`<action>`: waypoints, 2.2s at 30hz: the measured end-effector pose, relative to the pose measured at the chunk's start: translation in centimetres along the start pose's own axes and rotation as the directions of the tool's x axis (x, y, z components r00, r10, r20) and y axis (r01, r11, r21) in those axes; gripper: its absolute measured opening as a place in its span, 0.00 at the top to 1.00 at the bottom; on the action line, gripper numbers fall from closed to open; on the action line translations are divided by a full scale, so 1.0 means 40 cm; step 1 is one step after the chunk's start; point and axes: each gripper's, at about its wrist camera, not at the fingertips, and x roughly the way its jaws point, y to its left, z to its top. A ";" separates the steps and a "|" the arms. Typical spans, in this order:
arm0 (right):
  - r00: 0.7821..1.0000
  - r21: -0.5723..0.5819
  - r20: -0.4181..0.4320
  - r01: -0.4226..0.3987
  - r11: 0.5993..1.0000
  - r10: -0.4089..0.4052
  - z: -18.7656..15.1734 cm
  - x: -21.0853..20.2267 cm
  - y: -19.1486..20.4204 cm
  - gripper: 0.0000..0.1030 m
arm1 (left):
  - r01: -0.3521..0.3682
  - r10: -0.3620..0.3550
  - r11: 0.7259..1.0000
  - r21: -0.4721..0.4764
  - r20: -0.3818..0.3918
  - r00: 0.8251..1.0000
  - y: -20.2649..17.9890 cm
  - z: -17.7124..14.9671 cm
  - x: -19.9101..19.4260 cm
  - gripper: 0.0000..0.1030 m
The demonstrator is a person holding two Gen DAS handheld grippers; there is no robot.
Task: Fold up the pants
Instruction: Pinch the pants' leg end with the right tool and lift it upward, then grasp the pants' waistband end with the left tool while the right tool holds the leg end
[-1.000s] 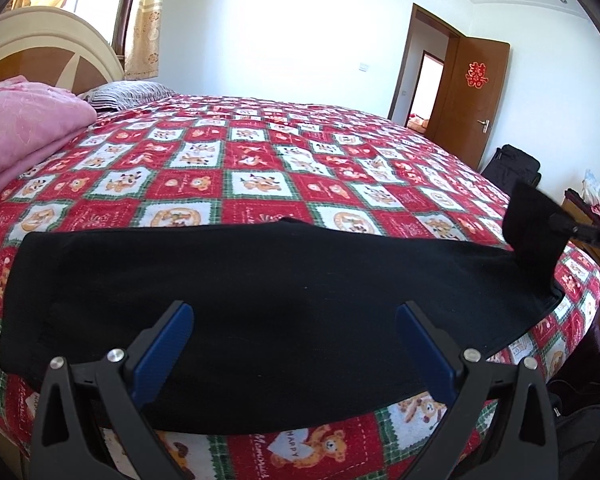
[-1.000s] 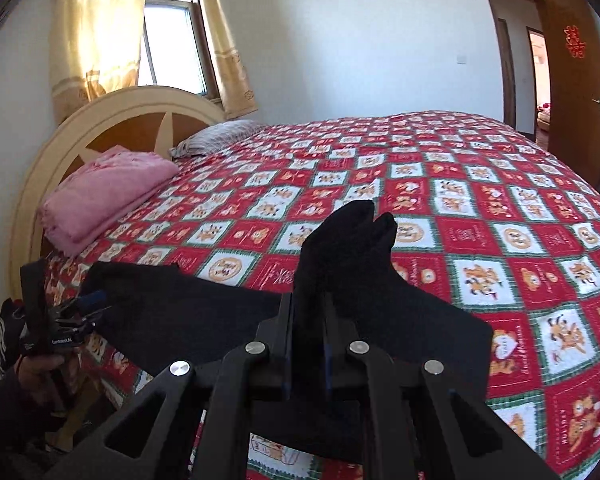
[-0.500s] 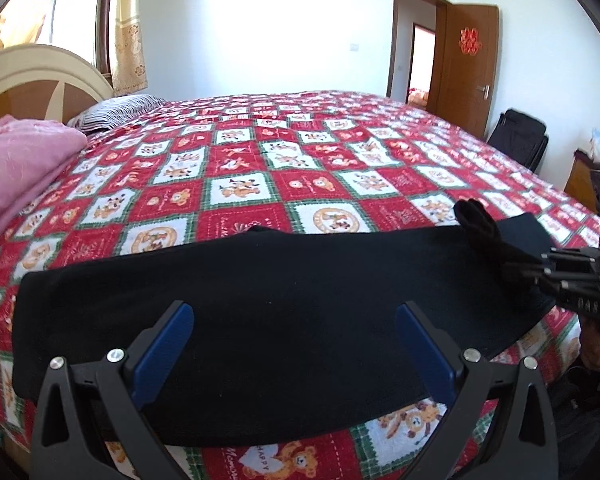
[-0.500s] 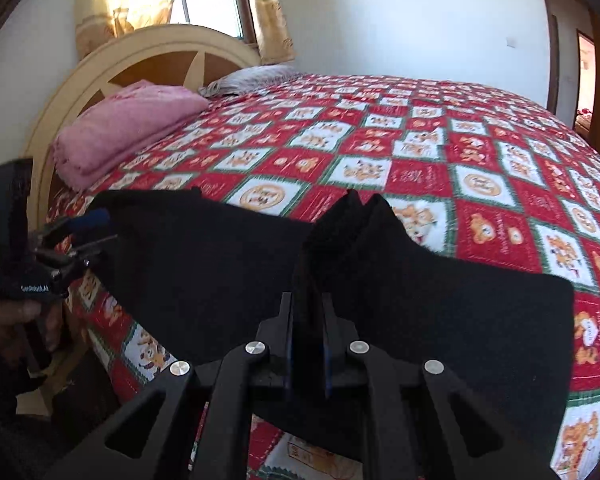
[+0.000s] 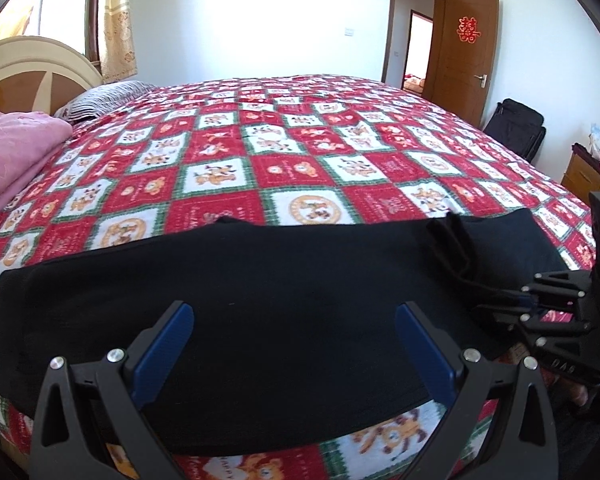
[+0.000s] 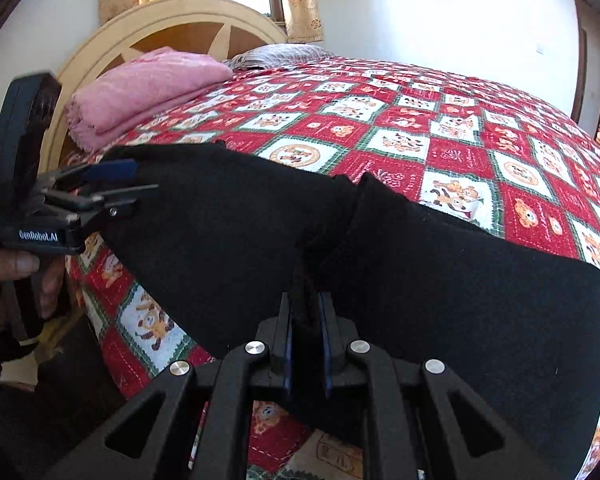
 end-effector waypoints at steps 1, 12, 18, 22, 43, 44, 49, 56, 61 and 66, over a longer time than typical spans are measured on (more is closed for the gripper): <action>1.000 -0.005 0.001 0.002 1.000 -0.002 0.000 0.001 0.002 0.88 | 0.008 -0.008 1.000 0.001 0.002 1.000 -0.006 0.002 -0.001 0.00; 0.999 -0.009 -0.013 -0.031 0.999 0.031 0.000 -0.008 -0.005 0.69 | 0.126 -0.125 0.991 -0.037 0.025 0.992 -0.051 0.039 -0.007 0.00; 0.999 0.009 0.042 -0.029 1.000 0.029 0.001 -0.141 -0.039 0.48 | 0.253 -0.252 0.967 -0.031 0.014 0.968 -0.123 0.062 0.017 0.02; 0.997 0.065 0.070 0.016 0.998 -0.020 -0.008 -0.211 -0.105 0.48 | 0.296 -0.296 0.955 -0.010 -0.027 0.955 -0.182 0.070 0.063 0.17; 0.969 0.438 0.142 0.123 0.890 -0.204 -0.091 -0.255 -0.351 0.46 | 0.360 -0.360 0.933 -0.014 -0.097 0.928 -0.272 0.091 0.105 0.86; 0.967 0.447 0.142 0.126 0.886 -0.209 -0.094 -0.254 -0.356 0.46 | 0.367 -0.367 0.930 -0.017 -0.089 0.926 -0.271 0.097 0.100 0.87; 0.960 0.487 0.150 0.136 0.863 -0.236 -0.104 -0.264 -0.382 0.44 | 0.397 -0.399 0.915 -0.067 -0.023 0.916 -0.240 0.139 0.053 0.87; 0.957 0.483 0.160 0.137 0.865 -0.241 -0.104 -0.269 -0.379 0.43 | 0.353 -0.361 0.919 -0.174 -0.015 0.933 -0.156 0.132 0.044 0.87; 0.961 0.439 0.148 0.149 0.886 -0.235 -0.098 -0.258 -0.354 0.43 | 0.315 -0.336 0.917 -0.247 -0.050 0.940 -0.108 0.084 0.079 0.87; 0.959 0.384 0.130 0.186 0.905 -0.252 -0.094 -0.274 -0.313 0.43 | 0.291 -0.320 0.915 -0.278 -0.064 0.945 -0.070 0.048 0.106 0.87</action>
